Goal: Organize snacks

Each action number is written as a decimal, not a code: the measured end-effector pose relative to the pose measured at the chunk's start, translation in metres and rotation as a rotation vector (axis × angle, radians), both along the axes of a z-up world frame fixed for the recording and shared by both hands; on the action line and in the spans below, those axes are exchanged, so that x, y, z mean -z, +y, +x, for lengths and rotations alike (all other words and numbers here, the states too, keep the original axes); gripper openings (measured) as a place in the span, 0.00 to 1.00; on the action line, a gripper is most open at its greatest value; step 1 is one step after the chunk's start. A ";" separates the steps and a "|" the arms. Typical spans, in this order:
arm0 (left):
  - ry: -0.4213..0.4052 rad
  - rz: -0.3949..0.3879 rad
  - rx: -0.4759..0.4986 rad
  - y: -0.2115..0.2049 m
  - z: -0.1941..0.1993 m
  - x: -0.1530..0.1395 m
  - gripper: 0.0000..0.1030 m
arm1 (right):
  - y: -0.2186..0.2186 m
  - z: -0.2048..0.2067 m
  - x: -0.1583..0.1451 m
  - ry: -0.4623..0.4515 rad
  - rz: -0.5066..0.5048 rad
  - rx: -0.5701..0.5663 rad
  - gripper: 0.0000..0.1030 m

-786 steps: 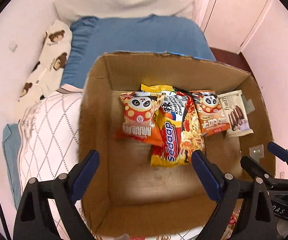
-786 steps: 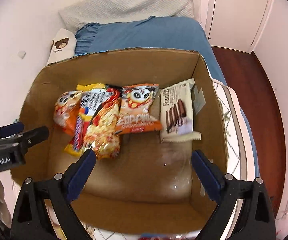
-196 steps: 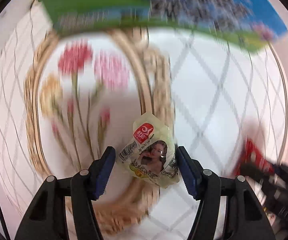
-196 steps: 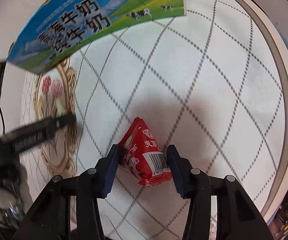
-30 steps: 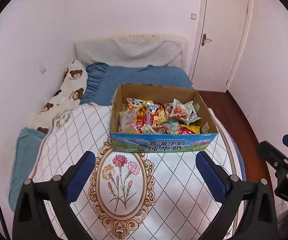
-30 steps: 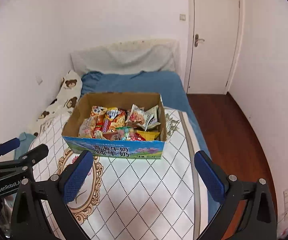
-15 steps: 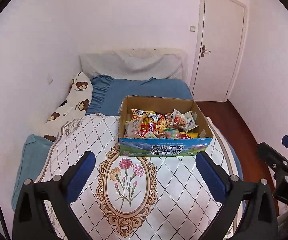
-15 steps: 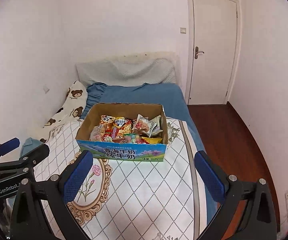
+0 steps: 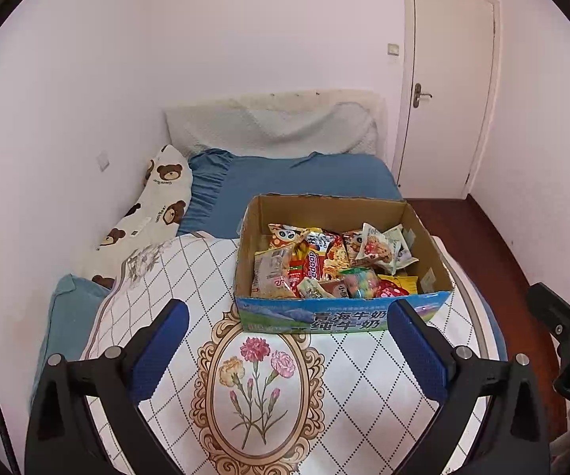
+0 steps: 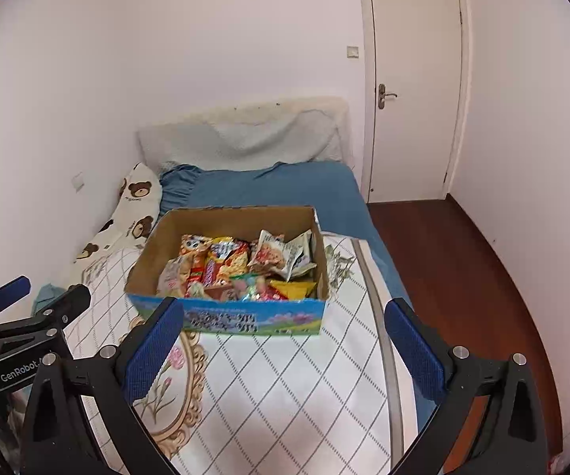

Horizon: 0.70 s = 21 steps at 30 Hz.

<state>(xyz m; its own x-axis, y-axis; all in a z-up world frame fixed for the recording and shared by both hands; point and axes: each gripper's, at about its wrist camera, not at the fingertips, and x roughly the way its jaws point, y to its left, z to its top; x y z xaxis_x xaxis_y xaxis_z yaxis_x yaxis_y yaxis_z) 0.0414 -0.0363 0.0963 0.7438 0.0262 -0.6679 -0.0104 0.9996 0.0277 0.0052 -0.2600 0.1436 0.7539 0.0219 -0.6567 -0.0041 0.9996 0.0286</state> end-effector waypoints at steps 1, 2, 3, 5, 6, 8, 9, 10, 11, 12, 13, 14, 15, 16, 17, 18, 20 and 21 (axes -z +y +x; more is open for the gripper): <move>0.003 0.000 -0.004 0.000 0.004 0.002 1.00 | 0.000 0.004 0.002 0.001 -0.005 0.003 1.00; 0.009 0.000 -0.004 -0.001 0.009 0.004 1.00 | 0.000 0.009 0.004 0.000 -0.009 0.010 1.00; 0.017 0.000 -0.004 -0.002 0.014 0.006 1.00 | -0.001 0.013 0.006 0.002 -0.013 0.014 1.00; 0.024 0.005 -0.009 -0.002 0.022 0.010 1.00 | -0.002 0.022 0.013 0.010 -0.016 0.027 1.00; 0.026 0.007 -0.007 -0.003 0.026 0.013 1.00 | -0.003 0.025 0.016 0.012 -0.016 0.032 1.00; 0.032 0.010 -0.011 -0.003 0.033 0.019 1.00 | -0.003 0.032 0.022 0.016 -0.020 0.037 1.00; 0.041 0.011 -0.012 -0.004 0.037 0.023 1.00 | -0.003 0.034 0.025 0.017 -0.025 0.039 1.00; 0.052 0.008 -0.012 -0.004 0.040 0.027 1.00 | -0.002 0.037 0.028 0.015 -0.030 0.042 1.00; 0.064 0.004 -0.016 -0.004 0.043 0.032 1.00 | -0.002 0.040 0.030 0.014 -0.036 0.046 1.00; 0.071 0.000 -0.016 -0.003 0.044 0.034 1.00 | -0.002 0.043 0.033 0.018 -0.042 0.050 1.00; 0.078 -0.002 -0.016 -0.003 0.046 0.037 1.00 | -0.002 0.046 0.036 0.021 -0.044 0.052 1.00; 0.082 -0.001 -0.016 -0.004 0.048 0.040 1.00 | -0.001 0.050 0.040 0.026 -0.044 0.053 1.00; 0.086 0.002 -0.016 -0.004 0.049 0.042 1.00 | -0.001 0.052 0.042 0.030 -0.045 0.054 1.00; 0.089 0.006 -0.015 -0.004 0.049 0.043 1.00 | -0.001 0.054 0.044 0.035 -0.048 0.054 1.00; 0.091 0.008 -0.014 -0.004 0.050 0.044 1.00 | 0.000 0.056 0.047 0.040 -0.053 0.054 1.00; 0.091 0.008 -0.014 -0.004 0.050 0.045 1.00 | 0.000 0.058 0.049 0.042 -0.055 0.053 1.00; 0.088 0.011 -0.014 -0.005 0.050 0.045 1.00 | 0.001 0.061 0.054 0.051 -0.063 0.052 1.00; 0.086 0.014 -0.015 -0.005 0.050 0.046 1.00 | 0.001 0.062 0.055 0.055 -0.062 0.052 1.00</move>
